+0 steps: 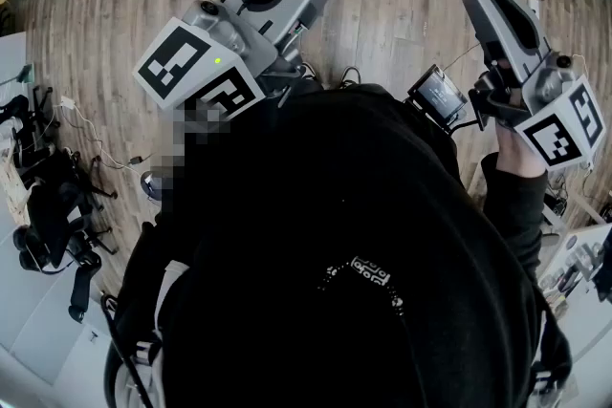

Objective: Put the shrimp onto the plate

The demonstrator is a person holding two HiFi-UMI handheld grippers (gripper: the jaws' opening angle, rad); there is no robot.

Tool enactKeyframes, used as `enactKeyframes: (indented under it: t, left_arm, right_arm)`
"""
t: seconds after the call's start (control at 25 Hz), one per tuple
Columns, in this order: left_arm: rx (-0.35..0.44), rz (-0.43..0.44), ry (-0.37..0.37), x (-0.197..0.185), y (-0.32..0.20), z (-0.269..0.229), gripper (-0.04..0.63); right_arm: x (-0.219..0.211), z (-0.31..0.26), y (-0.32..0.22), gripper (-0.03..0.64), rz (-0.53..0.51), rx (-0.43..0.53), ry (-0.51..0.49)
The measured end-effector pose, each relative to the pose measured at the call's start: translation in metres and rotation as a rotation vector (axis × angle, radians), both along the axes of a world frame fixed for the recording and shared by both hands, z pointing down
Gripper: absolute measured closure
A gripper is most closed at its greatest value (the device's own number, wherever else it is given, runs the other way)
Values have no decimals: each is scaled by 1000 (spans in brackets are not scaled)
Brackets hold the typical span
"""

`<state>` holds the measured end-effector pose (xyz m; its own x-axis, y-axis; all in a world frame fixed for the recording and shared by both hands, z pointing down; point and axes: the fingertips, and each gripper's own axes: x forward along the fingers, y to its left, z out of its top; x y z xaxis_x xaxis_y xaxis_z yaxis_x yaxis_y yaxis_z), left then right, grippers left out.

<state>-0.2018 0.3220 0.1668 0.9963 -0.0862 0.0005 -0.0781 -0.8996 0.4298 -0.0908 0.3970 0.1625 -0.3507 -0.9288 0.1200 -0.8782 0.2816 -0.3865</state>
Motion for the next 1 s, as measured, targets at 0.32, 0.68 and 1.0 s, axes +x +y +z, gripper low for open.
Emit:
enactKeyframes:
  t: [0.32, 0.68, 1.0]
  left_arm:
    - [24, -46, -76, 6, -4, 15, 592]
    - [54, 16, -71, 39, 32, 9, 592]
    - [109, 26, -137, 63, 57, 17, 592]
  right_arm:
    - [3, -1, 2, 554, -19, 0, 50]
    - [29, 3, 33, 554, -8, 39, 19]
    - [67, 20, 64, 552, 46, 61, -48]
